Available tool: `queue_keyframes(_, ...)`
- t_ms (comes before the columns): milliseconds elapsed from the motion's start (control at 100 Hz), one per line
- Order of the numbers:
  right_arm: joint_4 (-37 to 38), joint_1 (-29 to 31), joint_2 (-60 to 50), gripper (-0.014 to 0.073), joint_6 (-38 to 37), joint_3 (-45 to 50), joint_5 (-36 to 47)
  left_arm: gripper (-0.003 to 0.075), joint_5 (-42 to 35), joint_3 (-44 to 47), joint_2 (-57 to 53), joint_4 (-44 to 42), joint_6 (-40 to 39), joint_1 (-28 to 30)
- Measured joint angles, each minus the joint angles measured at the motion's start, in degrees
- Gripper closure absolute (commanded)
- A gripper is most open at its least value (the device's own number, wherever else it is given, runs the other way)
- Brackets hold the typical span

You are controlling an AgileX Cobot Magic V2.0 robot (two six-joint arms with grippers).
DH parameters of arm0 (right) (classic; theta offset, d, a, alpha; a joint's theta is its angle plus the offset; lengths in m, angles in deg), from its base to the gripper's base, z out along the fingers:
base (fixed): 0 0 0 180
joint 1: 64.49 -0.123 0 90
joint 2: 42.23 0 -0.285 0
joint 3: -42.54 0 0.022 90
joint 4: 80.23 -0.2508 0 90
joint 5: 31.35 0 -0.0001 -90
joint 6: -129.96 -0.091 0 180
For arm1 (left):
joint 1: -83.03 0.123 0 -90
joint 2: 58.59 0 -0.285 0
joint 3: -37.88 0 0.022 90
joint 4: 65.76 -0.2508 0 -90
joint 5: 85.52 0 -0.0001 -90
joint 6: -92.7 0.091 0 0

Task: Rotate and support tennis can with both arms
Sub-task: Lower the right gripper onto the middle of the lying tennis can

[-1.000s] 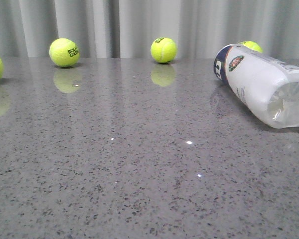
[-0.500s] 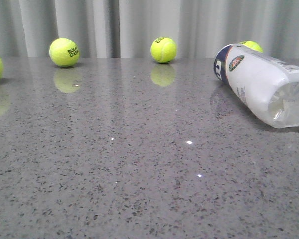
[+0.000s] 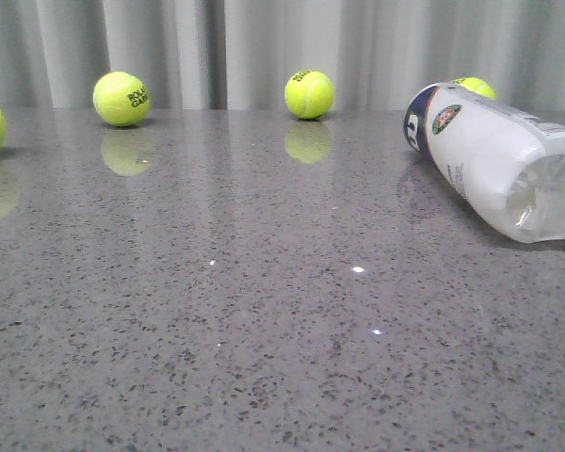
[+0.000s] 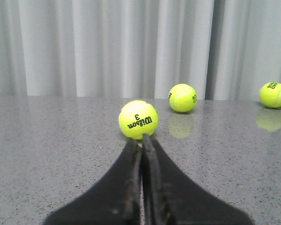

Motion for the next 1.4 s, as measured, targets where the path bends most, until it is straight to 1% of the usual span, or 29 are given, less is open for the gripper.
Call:
queue_keyframes(230,-0.3,-3.2,13.4,-0.0045,0.0,-6.2,0.4,0.0741,0.0,0.0,0.0,0.0,0.0,0.0)
queue_keyframes(450,-0.4,-3.9,22.7,-0.0045,0.3,-7.8,2.2,0.0741,0.0,0.0,0.0,0.0,0.0,0.0)
queue_keyframes(990,-2.2,-4.0,33.3,-0.0034,0.3,-8.0,5.8,0.0741,0.0,0.0,0.0,0.0,0.0,0.0)
queue_keyframes(1060,-2.2,-4.0,33.7,0.0017,0.3,-8.0,5.8,0.0741,0.0,0.0,0.0,0.0,0.0,0.0)
queue_keyframes(1130,-2.2,-4.0,33.8,0.0122,0.3,-8.0,5.9,0.0741,0.0,0.0,0.0,0.0,0.0,0.0)
queue_keyframes(1180,-2.2,-4.0,33.8,0.0217,0.3,-8.0,5.9,0.0741,0.0,0.0,0.0,0.0,0.0,0.0)
queue_keyframes(1250,-2.2,-4.0,33.8,0.0308,0.3,-8.0,5.9,0.0741,0.0,0.0,0.0,0.0,0.0,0.0)
queue_keyframes(1300,-2.2,-4.0,33.8,0.0338,0.3,-8.3,5.4,0.0741,0.0,0.0,0.0,0.0,0.0,0.0)
queue_keyframes(1400,-2.2,-4.0,33.8,0.0337,0.3,-10.2,2.6,0.0741,0.0,0.0,0.0,0.0,0.0,0.0)
